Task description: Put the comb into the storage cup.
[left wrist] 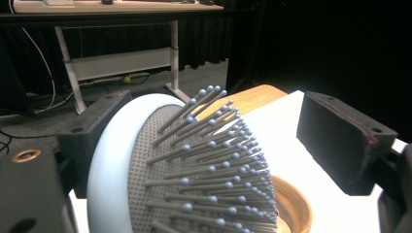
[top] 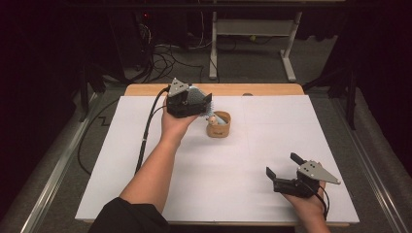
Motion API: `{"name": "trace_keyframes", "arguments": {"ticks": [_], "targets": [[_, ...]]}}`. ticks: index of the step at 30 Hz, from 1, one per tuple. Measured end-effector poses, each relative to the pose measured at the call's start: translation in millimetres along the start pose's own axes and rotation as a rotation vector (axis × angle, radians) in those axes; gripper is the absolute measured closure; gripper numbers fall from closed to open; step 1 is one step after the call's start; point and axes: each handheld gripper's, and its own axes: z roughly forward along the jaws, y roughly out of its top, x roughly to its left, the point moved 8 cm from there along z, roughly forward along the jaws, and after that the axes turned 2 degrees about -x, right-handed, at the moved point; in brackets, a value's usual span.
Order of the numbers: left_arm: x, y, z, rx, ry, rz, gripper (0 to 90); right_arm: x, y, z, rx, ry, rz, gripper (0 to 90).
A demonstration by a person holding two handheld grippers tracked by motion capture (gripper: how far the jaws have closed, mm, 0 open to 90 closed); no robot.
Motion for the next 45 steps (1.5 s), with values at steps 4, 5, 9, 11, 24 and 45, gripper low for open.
{"name": "trace_keyframes", "arguments": {"ticks": [4, 5, 9, 11, 24, 45], "targets": [[0.5, 0.6, -0.6, -0.004, 0.007, 0.005, 14.5, -0.2, -0.1, 0.1, 0.0, 0.001, 0.0, 0.2], [0.6, 0.9, -0.9, -0.006, 0.007, 0.005, 14.3, -0.1, -0.1, 0.1, 0.001, 0.001, 0.0, 0.2], [1.6, 1.9, -1.8, -0.01, 0.009, 0.001, 12.8, -0.1, 0.3, -0.2, -0.001, 0.0, 0.0, 0.2], [2.5, 2.3, -2.2, -0.012, 0.01, -0.002, 11.6, -0.2, -0.1, 0.1, 0.001, 0.0, -0.001, 0.2], [5.8, 2.3, -7.5, -0.006, -0.006, -0.002, 0.0, 1.0, 1.6, -1.1, -0.006, 0.001, -0.003, 0.2], [21.6, -24.6, -43.8, -0.026, -0.009, -0.023, 0.0, 1.9, -1.8, 0.8, 0.014, -0.003, -0.011, 0.2]]}}
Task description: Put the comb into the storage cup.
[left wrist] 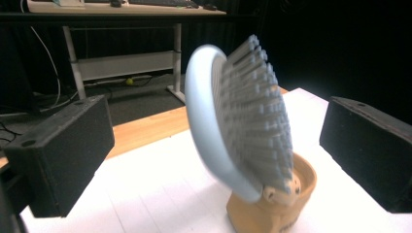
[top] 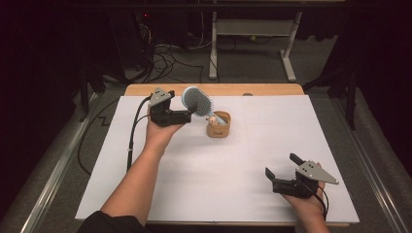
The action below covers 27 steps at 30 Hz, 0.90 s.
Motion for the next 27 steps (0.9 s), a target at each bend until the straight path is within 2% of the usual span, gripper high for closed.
{"name": "trace_keyframes", "arguments": {"ticks": [4, 10, 14, 16, 22, 27], "targets": [[1.5, -14.9, -5.8, 0.011, -0.005, -0.008, 0.0, 0.0, -0.2, 0.2, 0.001, 0.0, -0.002, 0.2], [3.8, -45.8, -17.7, 0.046, -0.016, -0.023, 0.0, -0.4, 0.7, -1.4, -0.002, -0.001, 0.003, 0.2], [6.5, -66.7, -28.7, 0.075, -0.012, -0.01, 0.0, -2.5, 0.8, -2.0, -0.006, -0.005, 0.012, 0.2], [6.3, -76.4, -35.8, 0.088, -0.015, -0.01, 0.0, -2.9, 1.2, -2.4, -0.006, -0.006, 0.015, 0.2], [2.9, -102.4, -60.8, 0.127, -0.012, 0.024, 0.0, -2.6, 3.0, -2.5, -0.014, -0.006, 0.006, 0.2], [3.0, -120.6, -87.8, 0.167, -0.007, 0.035, 0.0, -1.0, 4.5, -4.6, -0.016, -0.009, 0.001, 0.2]]}}
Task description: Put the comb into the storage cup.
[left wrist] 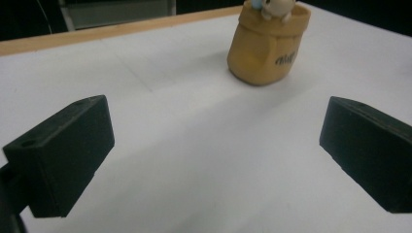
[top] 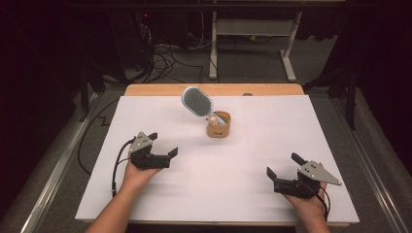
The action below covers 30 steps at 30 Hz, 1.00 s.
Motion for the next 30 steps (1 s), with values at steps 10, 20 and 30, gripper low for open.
{"name": "trace_keyframes", "arguments": {"ticks": [10, 20, 30], "targets": [[0.2, -21.4, -59.2, -0.048, 0.023, 0.012, 0.0, -0.5, -1.1, -0.2, 0.002, -0.006, 0.008, 0.2], [1.5, -15.9, -83.4, -0.144, 0.047, 0.045, 0.0, 4.3, -1.3, -9.1, 0.006, -0.019, 0.02, 0.2], [0.0, -19.0, -73.1, -0.13, 0.012, 0.038, 0.0, 10.1, -3.3, -12.0, 0.008, -0.021, 0.012, 0.2]]}}
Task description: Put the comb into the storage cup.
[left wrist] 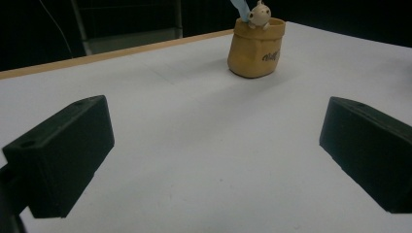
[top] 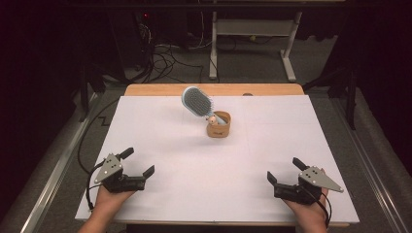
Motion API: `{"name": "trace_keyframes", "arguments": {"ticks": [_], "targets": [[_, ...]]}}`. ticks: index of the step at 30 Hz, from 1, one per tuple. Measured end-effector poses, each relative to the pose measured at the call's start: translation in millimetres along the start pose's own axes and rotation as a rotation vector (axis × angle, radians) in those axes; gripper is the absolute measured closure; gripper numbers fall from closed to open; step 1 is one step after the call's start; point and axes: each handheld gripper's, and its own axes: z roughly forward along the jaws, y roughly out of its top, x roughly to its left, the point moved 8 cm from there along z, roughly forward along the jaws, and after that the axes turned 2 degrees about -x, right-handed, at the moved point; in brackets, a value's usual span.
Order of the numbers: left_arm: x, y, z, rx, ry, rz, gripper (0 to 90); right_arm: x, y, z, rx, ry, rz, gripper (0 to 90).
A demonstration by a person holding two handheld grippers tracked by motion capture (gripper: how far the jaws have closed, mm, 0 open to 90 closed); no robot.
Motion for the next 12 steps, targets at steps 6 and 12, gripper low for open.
{"name": "trace_keyframes", "arguments": {"ticks": [6, 12], "targets": [[1.5, 0.9, 0.2, -0.004, 0.015, -0.001, 0.0, 1.0, -0.3, -2.3, -0.004, 0.007, -0.009, 0.2], [5.3, 2.4, -3.7, -0.022, 0.029, -0.019, 0.0, -3.4, 2.1, -3.5, -0.015, -0.004, 0.007, 0.2]]}}
